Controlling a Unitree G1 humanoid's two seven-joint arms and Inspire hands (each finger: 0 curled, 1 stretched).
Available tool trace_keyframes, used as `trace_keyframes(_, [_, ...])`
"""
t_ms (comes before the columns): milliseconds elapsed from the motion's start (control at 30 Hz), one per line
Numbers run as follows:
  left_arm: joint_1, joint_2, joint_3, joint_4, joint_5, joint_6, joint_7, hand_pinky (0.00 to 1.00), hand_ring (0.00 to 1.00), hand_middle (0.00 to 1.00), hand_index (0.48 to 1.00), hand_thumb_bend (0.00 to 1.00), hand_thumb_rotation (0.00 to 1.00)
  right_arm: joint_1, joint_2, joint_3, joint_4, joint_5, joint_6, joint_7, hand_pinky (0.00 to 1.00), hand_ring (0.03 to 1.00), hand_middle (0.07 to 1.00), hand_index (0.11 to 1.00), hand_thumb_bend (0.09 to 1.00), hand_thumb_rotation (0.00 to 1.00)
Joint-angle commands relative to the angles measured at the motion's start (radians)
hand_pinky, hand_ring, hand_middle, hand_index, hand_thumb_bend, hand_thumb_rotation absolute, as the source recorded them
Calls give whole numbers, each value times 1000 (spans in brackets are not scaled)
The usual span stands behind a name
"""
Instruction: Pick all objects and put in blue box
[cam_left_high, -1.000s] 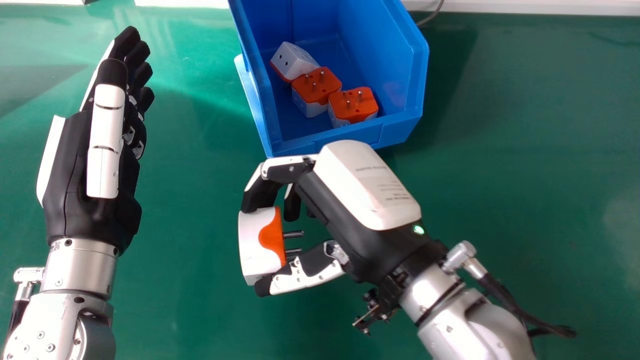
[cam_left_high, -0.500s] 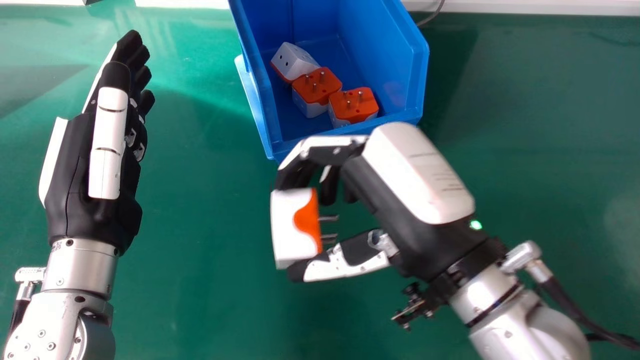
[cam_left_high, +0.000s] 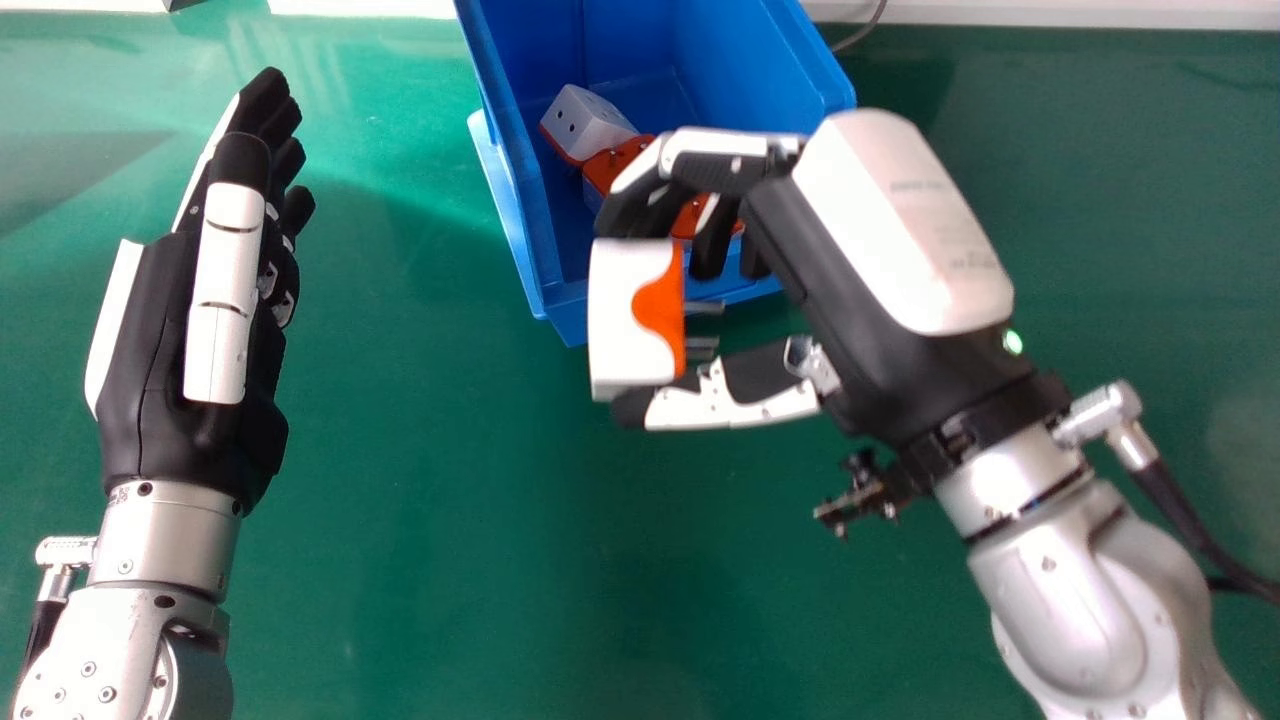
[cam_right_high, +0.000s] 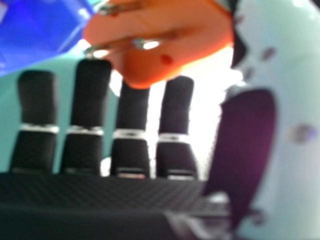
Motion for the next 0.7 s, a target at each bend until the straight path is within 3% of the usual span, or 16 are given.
trace_keyframes(0, [0,-4,2,-10,-4,-27,-4,1000,990,973,934,654,899,-69,10,-17,6,-18,-9,-31,300,398,479,558,487,0])
trace_keyframes(100, [1,-7,3,-6,-14,-27,-9,1000,989,972,936,653,900,-135,17,-18,51,-35,-1,-39,298,394,475,555,487,0])
trace_keyframes(367, [4,-10,5,-1,-13,-37,-10,1000,985,970,945,644,899,-287,45,-9,179,-70,60,-46,298,392,474,556,487,0])
trace_keyframes(533, [-5,0,12,27,-11,-56,-27,997,981,969,949,636,900,-369,68,-2,293,-66,59,-94,294,399,491,549,487,0])
trace_keyframes(667, [-7,-1,12,24,-14,-54,-29,990,975,965,947,641,900,-426,79,10,377,-62,85,-95,300,412,515,535,489,0])
